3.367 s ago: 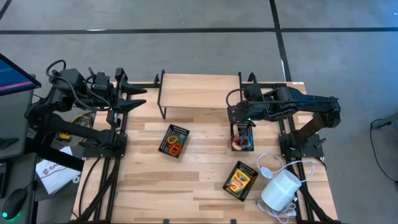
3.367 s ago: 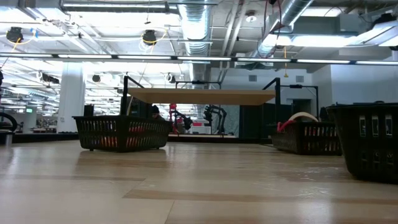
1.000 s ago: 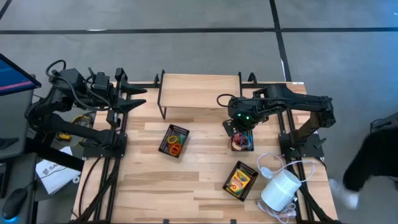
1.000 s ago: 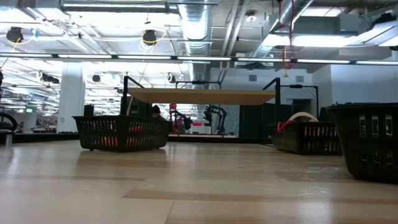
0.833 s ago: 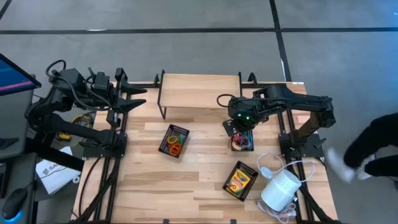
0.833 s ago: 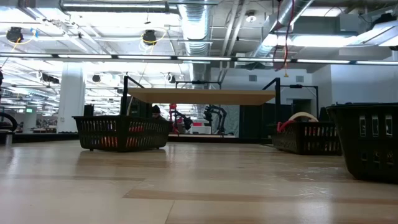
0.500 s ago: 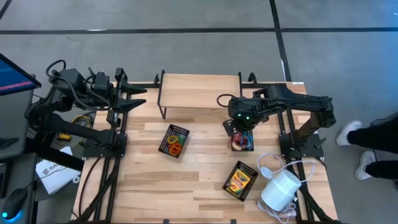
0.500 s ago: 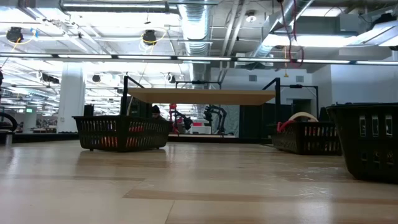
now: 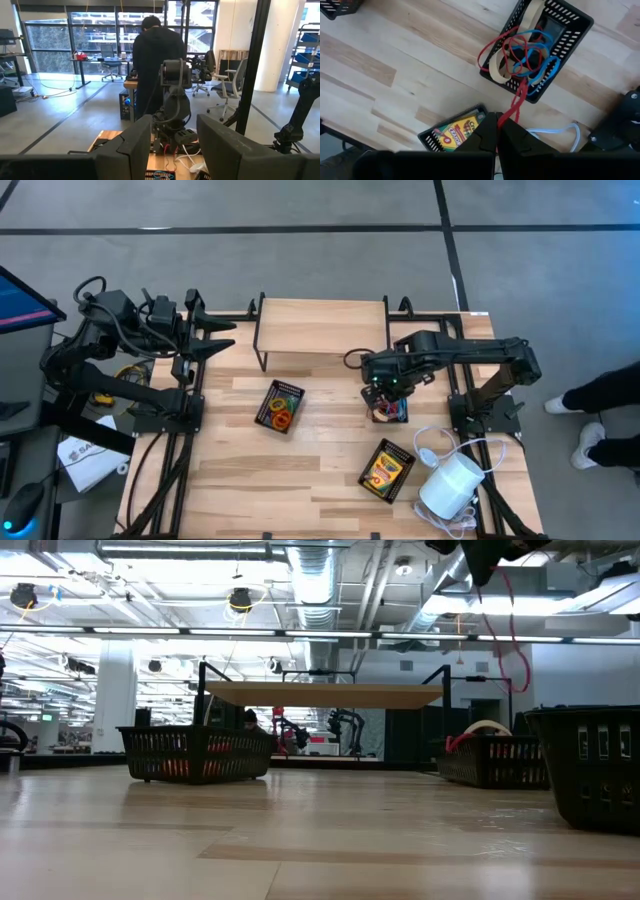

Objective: Pick & Place Office Desk Supplies
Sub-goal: Put the red rubber band into the top right black bin

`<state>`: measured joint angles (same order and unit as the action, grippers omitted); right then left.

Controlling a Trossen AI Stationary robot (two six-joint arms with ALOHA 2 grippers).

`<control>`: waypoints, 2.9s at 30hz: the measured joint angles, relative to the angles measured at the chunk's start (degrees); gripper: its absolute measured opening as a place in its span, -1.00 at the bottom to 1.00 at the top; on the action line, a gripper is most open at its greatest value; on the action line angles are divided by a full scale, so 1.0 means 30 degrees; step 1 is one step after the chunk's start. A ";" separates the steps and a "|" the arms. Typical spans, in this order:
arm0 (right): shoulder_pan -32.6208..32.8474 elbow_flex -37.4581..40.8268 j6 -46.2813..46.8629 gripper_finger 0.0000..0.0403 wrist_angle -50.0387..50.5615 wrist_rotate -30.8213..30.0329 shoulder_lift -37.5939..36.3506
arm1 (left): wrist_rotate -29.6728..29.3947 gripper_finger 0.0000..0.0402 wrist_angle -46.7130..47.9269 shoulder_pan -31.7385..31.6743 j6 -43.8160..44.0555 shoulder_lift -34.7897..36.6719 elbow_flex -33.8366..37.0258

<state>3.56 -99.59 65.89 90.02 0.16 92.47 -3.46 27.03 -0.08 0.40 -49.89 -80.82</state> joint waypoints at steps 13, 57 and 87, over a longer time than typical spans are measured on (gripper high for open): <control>-0.0338 0.0102 -0.0681 -1.00 0.0000 -0.0073 0.0000 | 0.0015 -0.24 0.0000 0.0000 -0.0036 0.0000 0.0000; -0.0461 0.7178 -0.4063 -1.00 -0.2682 -0.0510 0.0007 | -0.0007 -0.24 0.0002 0.0000 0.0015 0.0000 0.0000; -0.0491 1.0244 -0.6855 -1.00 -0.6783 0.0018 0.0073 | 0.0058 -0.24 0.0000 0.0000 0.0168 0.0000 0.0000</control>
<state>2.09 -68.86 45.33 69.67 0.22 92.68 -3.29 27.03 -0.08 0.91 -49.89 -80.82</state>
